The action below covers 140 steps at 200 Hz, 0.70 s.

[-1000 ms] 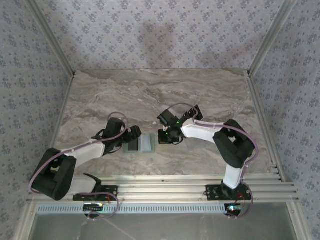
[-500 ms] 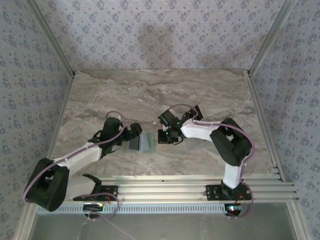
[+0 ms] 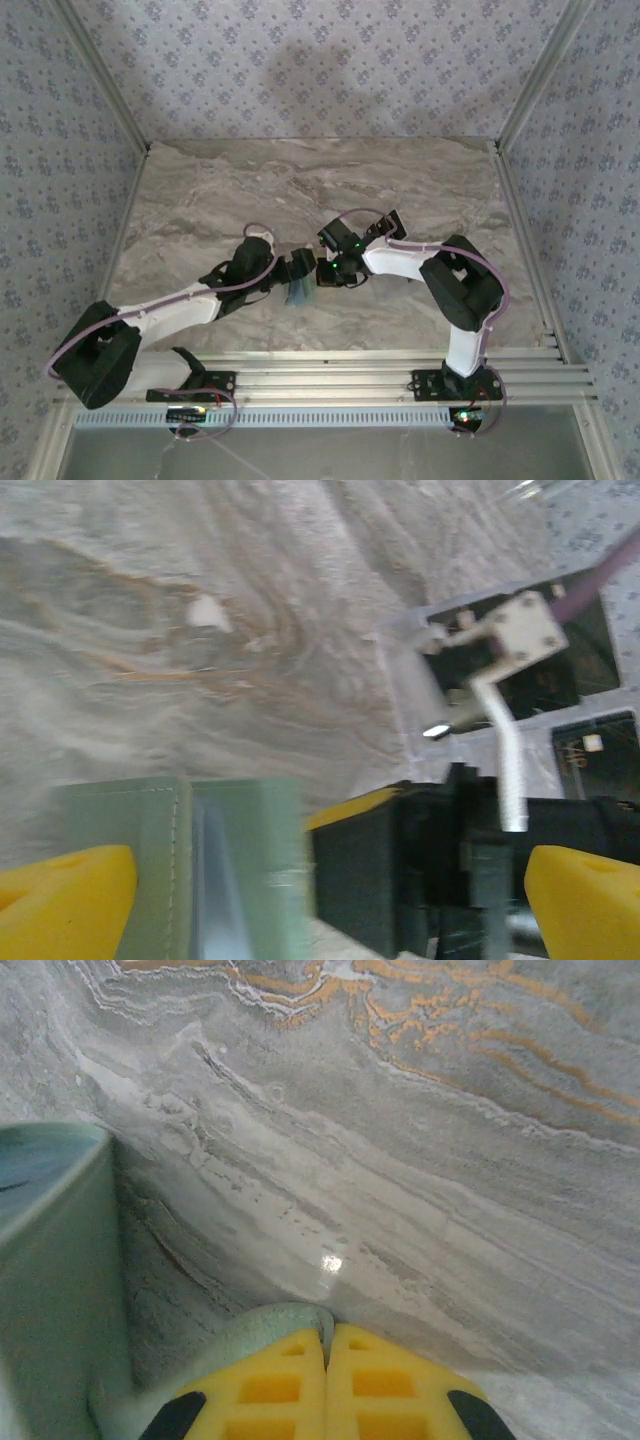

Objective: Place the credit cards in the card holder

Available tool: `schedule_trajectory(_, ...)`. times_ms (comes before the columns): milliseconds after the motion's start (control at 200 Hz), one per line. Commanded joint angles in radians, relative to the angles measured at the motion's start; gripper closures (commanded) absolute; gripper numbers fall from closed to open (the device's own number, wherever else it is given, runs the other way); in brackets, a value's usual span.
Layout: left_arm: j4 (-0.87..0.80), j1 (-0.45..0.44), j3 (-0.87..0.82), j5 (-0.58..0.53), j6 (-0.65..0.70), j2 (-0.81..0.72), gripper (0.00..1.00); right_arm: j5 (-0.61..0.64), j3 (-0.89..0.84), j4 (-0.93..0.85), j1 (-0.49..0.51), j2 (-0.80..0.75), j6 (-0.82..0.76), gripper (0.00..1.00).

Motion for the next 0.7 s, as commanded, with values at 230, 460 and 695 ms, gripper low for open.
schedule_trajectory(230, 0.104, -0.094, 0.068, -0.098, -0.031, 0.116, 0.00, 0.001, -0.027, 0.035, -0.031, 0.001, 0.007, 1.00)
schedule_trajectory(460, 0.063, -0.091, 0.081, -0.120, 0.027, 0.101, 0.00, -0.001, -0.045, 0.036, -0.039, -0.016, 0.003, 1.00)
schedule_trajectory(695, -0.339, -0.070, 0.192, -0.343, 0.092, -0.080, 0.00, 0.000, -0.055, 0.041, -0.042, -0.011, 0.004, 1.00)
